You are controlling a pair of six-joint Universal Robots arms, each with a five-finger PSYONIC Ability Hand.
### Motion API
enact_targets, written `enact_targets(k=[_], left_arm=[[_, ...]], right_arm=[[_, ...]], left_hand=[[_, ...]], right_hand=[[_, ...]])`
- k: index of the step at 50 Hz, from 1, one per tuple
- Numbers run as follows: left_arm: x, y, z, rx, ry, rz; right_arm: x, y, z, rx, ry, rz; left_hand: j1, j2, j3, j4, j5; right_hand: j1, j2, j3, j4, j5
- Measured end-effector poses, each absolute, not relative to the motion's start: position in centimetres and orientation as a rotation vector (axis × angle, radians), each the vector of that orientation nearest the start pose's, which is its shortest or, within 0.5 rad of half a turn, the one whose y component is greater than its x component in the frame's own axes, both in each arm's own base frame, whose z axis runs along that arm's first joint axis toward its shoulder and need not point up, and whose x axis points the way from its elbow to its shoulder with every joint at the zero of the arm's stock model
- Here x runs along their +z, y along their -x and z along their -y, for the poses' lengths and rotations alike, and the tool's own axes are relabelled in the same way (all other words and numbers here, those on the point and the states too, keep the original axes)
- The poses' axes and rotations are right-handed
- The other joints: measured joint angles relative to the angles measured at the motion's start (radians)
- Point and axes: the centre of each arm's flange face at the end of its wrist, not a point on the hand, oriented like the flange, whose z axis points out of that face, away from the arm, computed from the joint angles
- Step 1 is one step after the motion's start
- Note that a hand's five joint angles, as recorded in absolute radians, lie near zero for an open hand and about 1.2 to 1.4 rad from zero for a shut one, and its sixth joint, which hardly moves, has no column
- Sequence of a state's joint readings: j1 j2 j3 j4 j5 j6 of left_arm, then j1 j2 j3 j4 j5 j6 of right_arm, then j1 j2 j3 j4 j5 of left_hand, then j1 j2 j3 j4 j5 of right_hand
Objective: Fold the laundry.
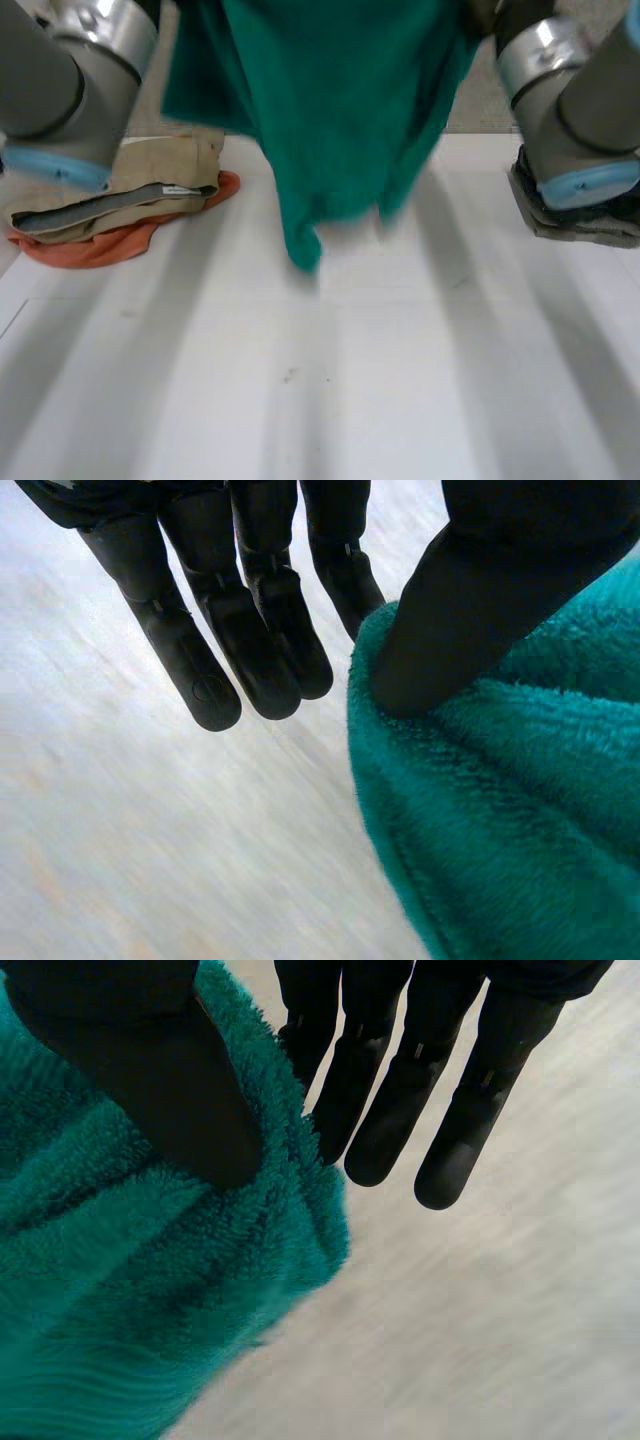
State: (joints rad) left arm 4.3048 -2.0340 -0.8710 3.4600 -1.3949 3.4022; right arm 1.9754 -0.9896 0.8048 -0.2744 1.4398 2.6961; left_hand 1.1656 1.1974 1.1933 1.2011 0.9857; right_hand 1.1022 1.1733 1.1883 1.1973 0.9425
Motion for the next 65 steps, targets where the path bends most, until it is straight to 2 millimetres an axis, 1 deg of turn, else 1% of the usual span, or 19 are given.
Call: enact_targets(k=[2,6,9,12,13,14,15,19,24,25,26,27,29,31,34,40,52,56,65], left_arm=[[41.3,30.8,34.6,-2.984,-0.728,-1.325],[42.2,31.0,34.4,-3.036,-0.688,-1.234],[41.0,31.3,34.0,-3.025,-0.706,-1.278],[38.6,31.7,33.1,-2.977,-0.756,-1.395],[37.0,31.8,32.5,-2.937,-0.79,-1.476],[37.0,31.8,32.5,-2.937,-0.79,-1.476],[34.7,31.8,31.8,-2.879,-0.832,-1.579],[29.1,31.6,30.3,-2.715,-0.926,-1.818],[20.6,30.8,28.7,-2.427,-1.031,-2.129],[19.8,30.7,28.6,-2.398,-1.039,-2.154],[17.9,30.4,28.3,-2.323,-1.06,-2.219],[17.4,30.4,28.2,-2.304,-1.065,-2.235],[14.7,29.8,27.8,-2.192,-1.087,-2.325],[13.6,29.5,27.8,-2.147,-1.088,-2.36],[12.7,28.7,28.3,-2.103,-1.065,-2.394],[12.4,27.2,29.7,-2.083,-1.014,-2.419],[11.8,25.5,29.5,-2.013,-0.996,-2.549],[11.9,24.5,30.4,-2.006,-0.956,-2.55],[12.2,22.5,32.7,-2.012,-0.975,-2.488]], right_arm=[[38.2,-30.9,36.2,-2.727,0.763,-1.305],[39.4,-30.5,35.4,-2.772,0.73,-1.237],[38.6,-30.5,35.2,-2.75,0.749,-1.265],[36.2,-30.5,35.1,-2.678,0.803,-1.365],[34.7,-30.5,35.1,-2.63,0.833,-1.43],[34.7,-30.5,35.1,-2.63,0.833,-1.43],[32.7,-30.4,35.0,-2.567,0.869,-1.512],[27.8,-30.0,34.4,-2.391,0.958,-1.711],[20.6,-29.0,32.7,-2.099,1.072,-1.973],[20.1,-28.9,32.5,-2.076,1.079,-1.991],[18.8,-28.6,32.0,-2.015,1.096,-2.039],[18.4,-28.5,31.9,-1.999,1.1,-2.051],[16.6,-27.9,31.0,-1.912,1.12,-2.116],[15.9,-27.7,30.6,-1.876,1.127,-2.14],[15.0,-27.4,30.0,-1.831,1.136,-2.165],[14.5,-27.1,29.5,-1.803,1.14,-2.175],[14.6,-25.4,31.1,-1.829,1.071,-2.231],[14.7,-25.0,31.4,-1.837,1.063,-2.243],[14.8,-24.8,31.6,-1.843,1.067,-2.244]], left_hand=[[0.0,0.0,0.0,0.0,0.0],[0.0,0.0,0.0,0.0,0.0],[0.0,0.0,0.0,0.0,0.0],[0.0,0.0,0.0,0.0,0.0],[0.0,0.0,0.0,0.0,0.0],[0.0,0.0,0.0,0.0,0.0],[0.0,0.0,0.0,0.0,0.0],[0.0,0.0,0.0,0.0,0.0],[0.0,0.0,0.0,0.0,0.0],[0.0,0.0,0.0,0.0,0.0],[0.0,0.0,0.0,0.0,0.0],[0.0,0.0,0.0,0.0,0.0],[-0.099,-0.105,-0.103,-0.107,-0.082],[-0.221,-0.222,-0.216,-0.224,-0.188],[-0.354,-0.373,-0.36,-0.374,-0.332],[-0.547,-0.57,-0.565,-0.581,-0.542],[-0.591,-0.628,-0.617,-0.631,-0.599],[-0.722,-0.75,-0.742,-0.764,-0.727],[-0.722,-0.761,-0.754,-0.778,-0.742]], right_hand=[[0.0,0.0,0.0,0.0,0.005],[0.0,0.0,0.0,0.0,0.007],[0.0,0.0,0.0,0.0,0.007],[0.0,0.002,0.0,0.0,0.007],[0.0,0.002,0.0,0.0,0.007],[0.0,0.002,0.0,0.0,0.007],[0.0,0.002,0.001,0.0,0.007],[0.0,0.002,0.001,0.001,0.007],[0.0,0.002,0.001,0.001,0.007],[0.0,0.002,0.001,0.001,0.007],[0.0,0.002,0.001,0.001,0.007],[0.0,0.002,0.001,0.001,0.007],[0.0,0.002,0.001,0.001,0.007],[0.0,0.002,0.001,0.001,0.007],[0.0,0.002,0.001,0.001,0.007],[0.0,0.002,0.001,0.001,0.007],[0.0,0.002,0.001,0.001,0.007],[0.0,0.002,0.001,0.001,0.007],[0.0,0.002,0.001,0.001,0.007]])
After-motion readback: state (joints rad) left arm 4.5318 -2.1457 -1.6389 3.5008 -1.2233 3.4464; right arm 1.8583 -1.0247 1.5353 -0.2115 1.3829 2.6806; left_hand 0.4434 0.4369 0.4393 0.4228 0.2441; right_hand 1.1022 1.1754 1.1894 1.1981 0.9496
